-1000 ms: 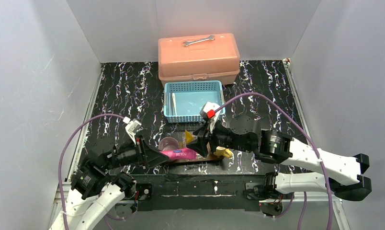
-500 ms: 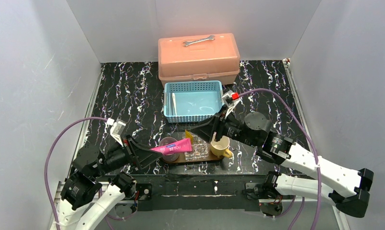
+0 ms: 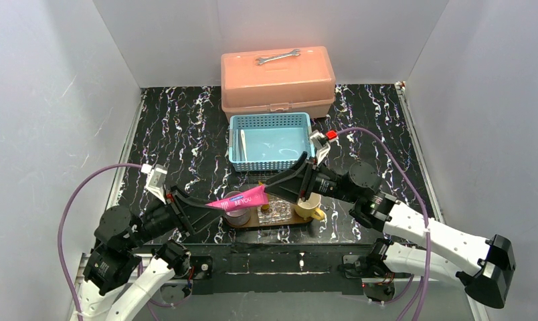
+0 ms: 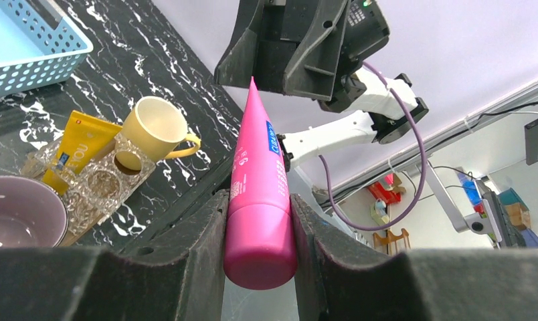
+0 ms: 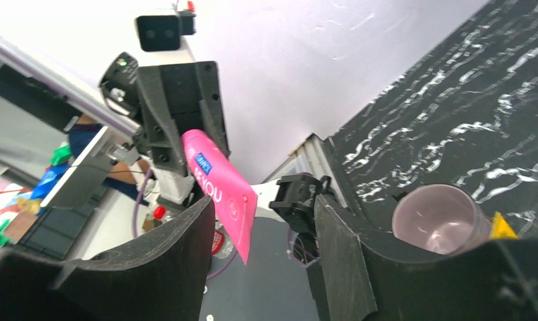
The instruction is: Prepare toiletry sets of a toothbrush and toothpaste on the tray
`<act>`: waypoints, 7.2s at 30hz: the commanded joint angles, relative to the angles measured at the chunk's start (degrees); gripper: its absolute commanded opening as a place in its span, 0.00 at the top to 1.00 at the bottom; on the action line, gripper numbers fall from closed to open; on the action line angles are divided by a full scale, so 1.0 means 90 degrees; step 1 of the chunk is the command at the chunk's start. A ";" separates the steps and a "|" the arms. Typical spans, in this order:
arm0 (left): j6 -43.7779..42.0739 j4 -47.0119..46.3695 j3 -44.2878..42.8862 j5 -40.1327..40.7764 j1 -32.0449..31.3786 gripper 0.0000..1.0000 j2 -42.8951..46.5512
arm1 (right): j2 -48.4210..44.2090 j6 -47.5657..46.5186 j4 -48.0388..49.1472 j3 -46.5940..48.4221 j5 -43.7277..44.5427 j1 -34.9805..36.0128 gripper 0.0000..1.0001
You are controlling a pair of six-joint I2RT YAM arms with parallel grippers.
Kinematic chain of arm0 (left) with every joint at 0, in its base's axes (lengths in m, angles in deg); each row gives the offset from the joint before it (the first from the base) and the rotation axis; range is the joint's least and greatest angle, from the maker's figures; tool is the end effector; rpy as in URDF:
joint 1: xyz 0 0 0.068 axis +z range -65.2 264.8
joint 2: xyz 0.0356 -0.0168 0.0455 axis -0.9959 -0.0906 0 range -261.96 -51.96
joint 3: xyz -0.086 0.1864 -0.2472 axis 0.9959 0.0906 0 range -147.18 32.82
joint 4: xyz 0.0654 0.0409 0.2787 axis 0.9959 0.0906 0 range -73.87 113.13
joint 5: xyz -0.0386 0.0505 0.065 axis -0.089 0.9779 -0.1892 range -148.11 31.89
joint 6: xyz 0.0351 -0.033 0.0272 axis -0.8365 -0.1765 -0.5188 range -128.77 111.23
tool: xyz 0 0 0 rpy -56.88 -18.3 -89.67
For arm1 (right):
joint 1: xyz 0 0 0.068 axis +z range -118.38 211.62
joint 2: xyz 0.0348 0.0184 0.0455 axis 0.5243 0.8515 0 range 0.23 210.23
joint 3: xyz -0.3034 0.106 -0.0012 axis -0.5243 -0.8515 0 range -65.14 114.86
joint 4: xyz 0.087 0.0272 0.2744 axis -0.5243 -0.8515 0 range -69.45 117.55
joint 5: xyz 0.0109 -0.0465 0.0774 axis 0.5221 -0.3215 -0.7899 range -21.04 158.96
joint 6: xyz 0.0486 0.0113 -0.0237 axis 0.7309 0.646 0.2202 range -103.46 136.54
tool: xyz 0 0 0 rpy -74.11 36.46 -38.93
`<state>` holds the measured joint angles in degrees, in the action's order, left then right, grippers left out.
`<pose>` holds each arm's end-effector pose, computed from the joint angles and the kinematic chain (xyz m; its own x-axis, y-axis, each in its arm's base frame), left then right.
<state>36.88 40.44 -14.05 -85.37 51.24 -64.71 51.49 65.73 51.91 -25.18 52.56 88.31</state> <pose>0.0015 -0.0215 0.4047 -0.5212 -0.4169 -0.7447 0.7080 0.2761 -0.6500 0.1073 0.1827 0.3884 -0.6399 0.3482 -0.6850 -0.7167 0.0513 0.6955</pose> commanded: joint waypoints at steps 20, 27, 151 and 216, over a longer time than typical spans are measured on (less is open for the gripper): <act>0.0228 -0.1384 0.0457 0.0032 -0.0018 1.00 -0.0049 | 0.0779 0.0929 0.2314 -0.0033 -0.1316 -0.0009 0.51; 0.0207 -0.1472 0.0547 -0.0036 -0.0006 1.00 -0.0088 | 0.0861 0.0979 0.2457 -0.0040 -0.1332 0.0019 0.62; -0.2054 0.1956 0.0325 0.1535 -0.0006 0.02 -0.0780 | 0.4077 -0.4311 -0.9037 0.6093 0.3725 0.0958 0.99; -0.2056 0.1956 0.0331 0.1526 -0.0003 0.02 -0.0833 | 0.4148 -0.4284 -0.8291 0.5485 0.4110 0.0957 0.57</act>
<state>19.11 58.58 -11.56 -71.01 51.24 -71.42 89.61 28.16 -22.12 19.39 87.55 96.61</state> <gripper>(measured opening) 0.983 0.418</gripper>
